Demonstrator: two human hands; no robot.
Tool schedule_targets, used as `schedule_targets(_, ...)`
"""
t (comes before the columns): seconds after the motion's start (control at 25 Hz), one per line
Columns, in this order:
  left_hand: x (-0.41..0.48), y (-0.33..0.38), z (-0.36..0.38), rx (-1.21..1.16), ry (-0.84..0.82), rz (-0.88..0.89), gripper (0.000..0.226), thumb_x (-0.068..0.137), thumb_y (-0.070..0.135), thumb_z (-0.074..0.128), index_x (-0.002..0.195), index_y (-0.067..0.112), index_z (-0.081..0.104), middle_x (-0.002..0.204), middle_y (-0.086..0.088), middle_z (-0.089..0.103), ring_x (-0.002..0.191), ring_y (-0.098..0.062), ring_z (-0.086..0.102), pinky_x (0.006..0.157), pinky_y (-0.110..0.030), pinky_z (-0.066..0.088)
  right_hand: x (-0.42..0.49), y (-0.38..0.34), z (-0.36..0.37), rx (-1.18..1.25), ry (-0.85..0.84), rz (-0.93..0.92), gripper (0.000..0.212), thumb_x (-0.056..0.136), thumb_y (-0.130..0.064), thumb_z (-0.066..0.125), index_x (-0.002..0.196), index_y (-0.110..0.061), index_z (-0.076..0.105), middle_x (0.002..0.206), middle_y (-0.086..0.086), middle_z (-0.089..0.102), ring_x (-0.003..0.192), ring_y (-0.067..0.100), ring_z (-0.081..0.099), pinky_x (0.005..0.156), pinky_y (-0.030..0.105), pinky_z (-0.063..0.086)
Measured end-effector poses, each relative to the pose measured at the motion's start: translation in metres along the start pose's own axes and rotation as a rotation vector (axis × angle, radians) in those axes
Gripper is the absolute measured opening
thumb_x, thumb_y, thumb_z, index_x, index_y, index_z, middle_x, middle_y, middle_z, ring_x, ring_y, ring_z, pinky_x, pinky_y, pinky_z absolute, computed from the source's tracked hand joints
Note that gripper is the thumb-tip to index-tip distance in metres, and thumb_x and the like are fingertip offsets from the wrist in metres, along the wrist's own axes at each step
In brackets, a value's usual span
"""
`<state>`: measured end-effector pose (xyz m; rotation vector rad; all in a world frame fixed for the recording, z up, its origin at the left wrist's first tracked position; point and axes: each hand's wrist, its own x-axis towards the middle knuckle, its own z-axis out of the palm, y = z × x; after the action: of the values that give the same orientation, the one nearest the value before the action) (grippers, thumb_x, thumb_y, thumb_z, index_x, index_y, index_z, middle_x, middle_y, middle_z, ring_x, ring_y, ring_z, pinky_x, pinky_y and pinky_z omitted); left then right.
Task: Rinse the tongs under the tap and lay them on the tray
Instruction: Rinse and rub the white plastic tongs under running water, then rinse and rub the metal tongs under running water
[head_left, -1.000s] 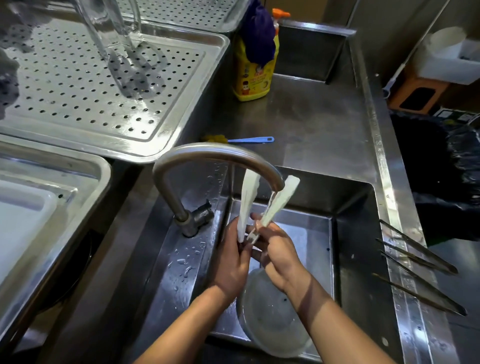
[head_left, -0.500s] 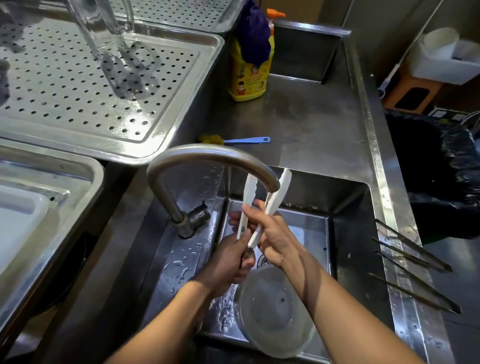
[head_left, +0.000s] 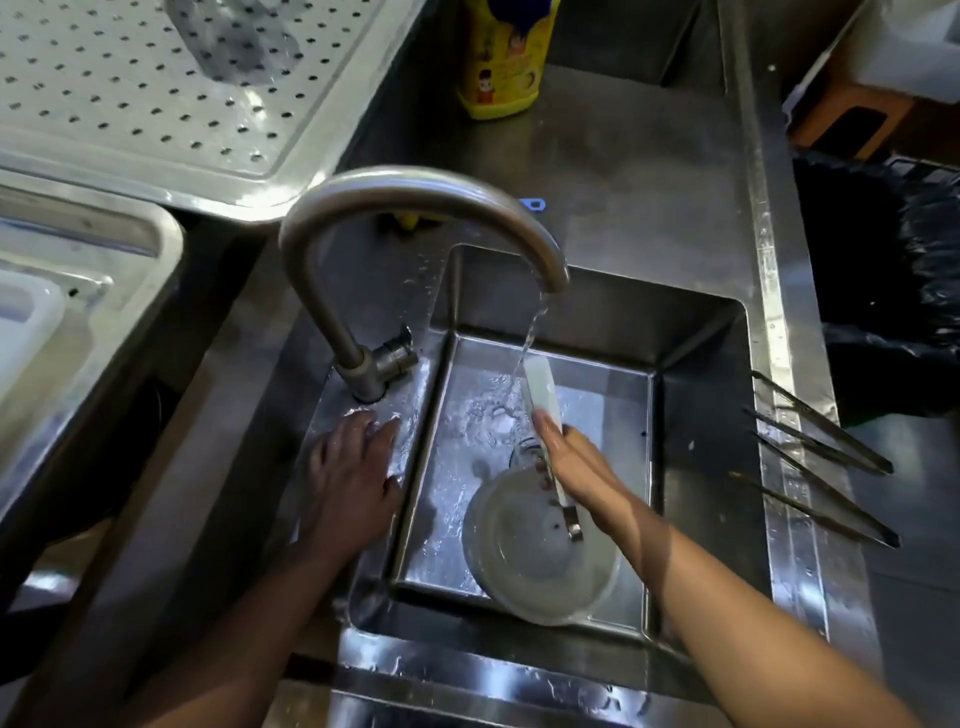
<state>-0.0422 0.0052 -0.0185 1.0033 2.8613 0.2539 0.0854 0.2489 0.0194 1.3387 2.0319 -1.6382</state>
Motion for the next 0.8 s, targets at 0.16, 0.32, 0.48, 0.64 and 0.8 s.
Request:
schedule_targets(0.16,-0.002,0.000,0.001,0.012,-0.004,-0.012,0.069,0.068,0.027,0.060,0.136,0.022,0.050,0.142,-0.013,0.048,0.130,-0.036,0.044,0.102,-0.050,0.035,-0.016,0.084,-0.010,-0.592,-0.103,0.007,0.054,0.074,-0.080,0.050,0.124,-0.062,0.044,0.113,-0.008,0.066,0.089,0.003,0.068,0.073,0.022,0.049)
schedule_targets(0.32,-0.003,0.002,-0.002,0.022,0.034,0.000,0.066,0.068,0.027,0.055,0.134,0.019,0.054,0.140,-0.014,0.050,0.128,-0.036,0.046,0.104,-0.048,0.034,-0.008,0.121,0.004,-0.856,-0.096,0.222,0.086,0.067,-0.083,0.055,0.132,-0.026,0.051,0.131,-0.001,0.063,0.114,0.023,0.064,0.076,0.030,0.043)
schedule_targets(0.48,-0.001,-0.002,0.000,0.017,0.042,0.002,0.067,0.069,0.029,0.061,0.135,0.024,0.052,0.139,-0.011,0.048,0.126,-0.033,0.044,0.104,-0.048,0.034,0.017,0.133,0.028,-0.831,-0.064,0.341,0.102,0.068,-0.080,0.063,0.141,-0.012,0.043,0.135,0.005,0.059,0.120,0.023,0.061,0.085,0.029,0.047)
schedule_targets(0.64,-0.001,-0.004,0.005,0.025,0.040,-0.010,0.069,0.070,0.028,0.067,0.136,0.027,0.050,0.140,-0.008,0.046,0.126,-0.031,0.043,0.104,-0.049,0.035,0.024,0.165,0.048,-0.943,-0.064,0.286,0.109,0.077,-0.068,0.067,0.151,-0.001,0.023,0.142,0.012,0.050,0.126,0.028,0.056,0.098,0.035,0.048)
schedule_targets(0.8,-0.001,-0.004,0.001,0.031,0.026,-0.013,0.067,0.071,0.030,0.063,0.137,0.026,0.051,0.141,-0.008,0.046,0.127,-0.032,0.043,0.104,-0.049,0.036,0.022,0.172,0.049,-0.950,-0.127,0.275,0.083,0.090,-0.053,0.057,0.154,-0.014,0.021,0.147,0.013,0.044,0.129,0.033,0.052,0.103,0.037,0.044)
